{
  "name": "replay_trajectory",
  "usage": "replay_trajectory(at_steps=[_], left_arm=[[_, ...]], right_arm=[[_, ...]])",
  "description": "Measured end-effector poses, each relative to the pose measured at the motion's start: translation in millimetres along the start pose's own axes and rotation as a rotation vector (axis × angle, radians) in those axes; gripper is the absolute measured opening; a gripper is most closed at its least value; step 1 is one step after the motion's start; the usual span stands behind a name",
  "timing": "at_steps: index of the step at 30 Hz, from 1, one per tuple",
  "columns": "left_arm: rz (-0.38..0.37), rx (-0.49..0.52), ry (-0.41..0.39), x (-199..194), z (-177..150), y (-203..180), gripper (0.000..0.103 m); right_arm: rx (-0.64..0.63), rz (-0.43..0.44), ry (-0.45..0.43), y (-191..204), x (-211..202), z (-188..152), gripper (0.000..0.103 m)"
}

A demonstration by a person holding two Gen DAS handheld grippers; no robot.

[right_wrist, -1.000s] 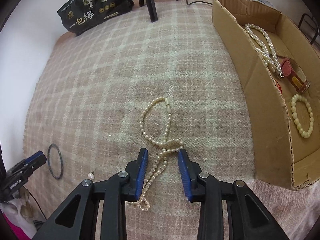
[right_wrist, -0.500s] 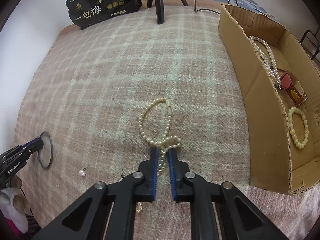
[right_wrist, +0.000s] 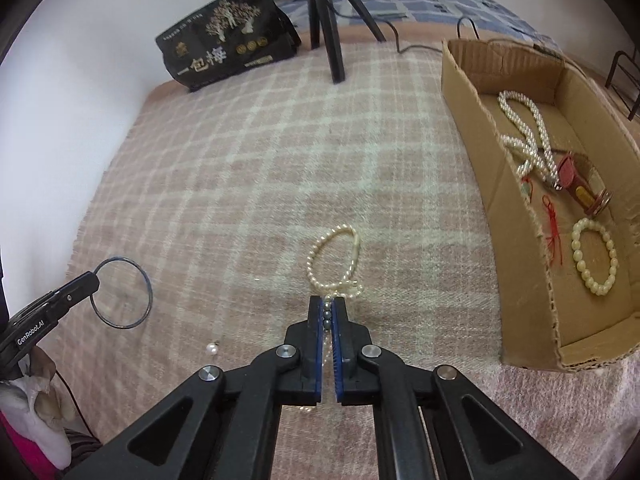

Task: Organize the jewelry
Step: 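Carry black ring and pearl necklace over the cardboard box with both tools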

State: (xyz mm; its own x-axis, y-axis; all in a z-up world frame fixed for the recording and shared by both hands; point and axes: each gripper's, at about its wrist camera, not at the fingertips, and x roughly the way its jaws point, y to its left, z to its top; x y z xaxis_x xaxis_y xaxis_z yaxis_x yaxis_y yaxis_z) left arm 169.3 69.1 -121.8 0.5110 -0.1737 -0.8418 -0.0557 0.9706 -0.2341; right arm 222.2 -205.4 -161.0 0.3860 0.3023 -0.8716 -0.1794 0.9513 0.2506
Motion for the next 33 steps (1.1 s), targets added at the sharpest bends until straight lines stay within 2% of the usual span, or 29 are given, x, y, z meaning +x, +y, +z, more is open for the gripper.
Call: replay_trajectory(at_steps=[9, 18, 27, 33], left_arm=[[-0.055, -0.025, -0.046, -19.6, 13.2, -9.4, 0.001], [-0.121, 0.003, -0.081, -34.9, 21.2, -40.4, 0.001], [-0.196, 0.057, -0.09, -44.6, 22.7, -86.0, 0.001], [-0.259, 0.106, -0.091, -46.8, 25.8, -133.1, 0.001]], right_arm=[[0.01, 0.052, -0.082, 5.8, -36.8, 4.6, 0.001], [0.012, 0.097, -0.191, 8.8, -80.2, 13.5, 0.001], [0.025, 0.104, -0.273, -9.0, -117.9, 17.2, 0.001], [0.064, 0.1, -0.315, -35.8, -137.8, 23.6, 0.001]])
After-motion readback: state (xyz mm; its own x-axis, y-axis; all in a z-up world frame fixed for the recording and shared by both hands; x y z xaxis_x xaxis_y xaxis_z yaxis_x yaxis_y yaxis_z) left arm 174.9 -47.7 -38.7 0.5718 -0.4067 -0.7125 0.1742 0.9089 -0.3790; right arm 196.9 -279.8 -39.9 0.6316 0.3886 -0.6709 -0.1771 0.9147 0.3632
